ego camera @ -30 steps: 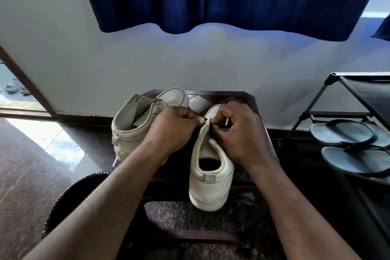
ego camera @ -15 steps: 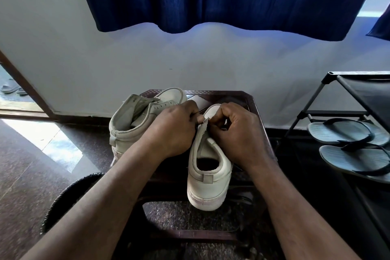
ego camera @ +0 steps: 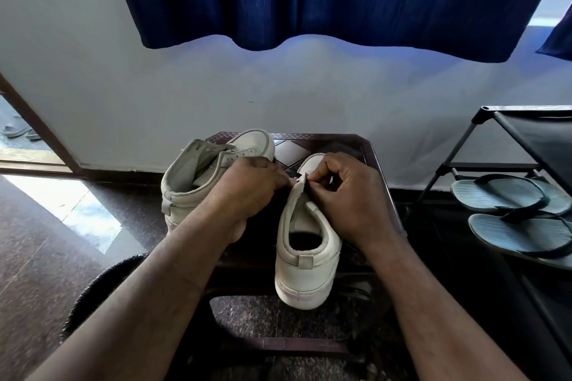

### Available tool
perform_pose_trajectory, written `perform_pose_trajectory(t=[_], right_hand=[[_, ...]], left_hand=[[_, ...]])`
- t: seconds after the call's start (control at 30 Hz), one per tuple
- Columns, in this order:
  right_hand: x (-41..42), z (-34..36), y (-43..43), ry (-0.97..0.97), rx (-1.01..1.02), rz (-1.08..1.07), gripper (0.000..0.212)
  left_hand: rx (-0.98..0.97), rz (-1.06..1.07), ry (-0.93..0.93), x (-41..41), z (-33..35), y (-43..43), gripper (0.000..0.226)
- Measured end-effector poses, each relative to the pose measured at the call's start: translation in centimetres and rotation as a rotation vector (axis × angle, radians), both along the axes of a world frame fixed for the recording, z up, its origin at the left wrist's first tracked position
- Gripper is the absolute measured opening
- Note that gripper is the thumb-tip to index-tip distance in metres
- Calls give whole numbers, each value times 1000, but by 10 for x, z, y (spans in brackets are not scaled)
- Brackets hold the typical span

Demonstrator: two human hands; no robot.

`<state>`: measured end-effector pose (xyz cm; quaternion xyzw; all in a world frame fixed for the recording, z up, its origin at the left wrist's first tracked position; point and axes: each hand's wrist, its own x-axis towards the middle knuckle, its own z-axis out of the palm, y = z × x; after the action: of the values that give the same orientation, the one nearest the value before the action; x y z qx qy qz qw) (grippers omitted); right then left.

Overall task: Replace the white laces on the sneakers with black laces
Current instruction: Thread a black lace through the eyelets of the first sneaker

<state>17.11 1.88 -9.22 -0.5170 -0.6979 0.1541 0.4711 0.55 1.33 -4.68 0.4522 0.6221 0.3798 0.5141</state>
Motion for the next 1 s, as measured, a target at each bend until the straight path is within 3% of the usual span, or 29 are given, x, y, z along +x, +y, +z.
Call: perform_pose_trajectory(t=[0.27,0.37,0.5,0.6,0.67,0.83,1.0], right_hand=[[0,3,-2,26,-93,-44,18],[0,2,-3,41,-144,-94,15],[0,2,-2,44,-190,-152,10],[-2,1,-2,74,-208,-179,10],[0,1,-2,101,-227,-173,10],[4,4,0,162,-294,-132,11],[4,7,-2,167,-312,-94,8]], left_hand=[[36,-26,186,1,2,1,6],[60,-21,252,1,-4,3,14],[145,0,608,6,2,-1,21],[186,-7,697,9,3,-1,21],[184,-14,642,8,-1,0,21],[70,-12,246,2,-8,4,18],[72,17,221,2,-9,7,18]])
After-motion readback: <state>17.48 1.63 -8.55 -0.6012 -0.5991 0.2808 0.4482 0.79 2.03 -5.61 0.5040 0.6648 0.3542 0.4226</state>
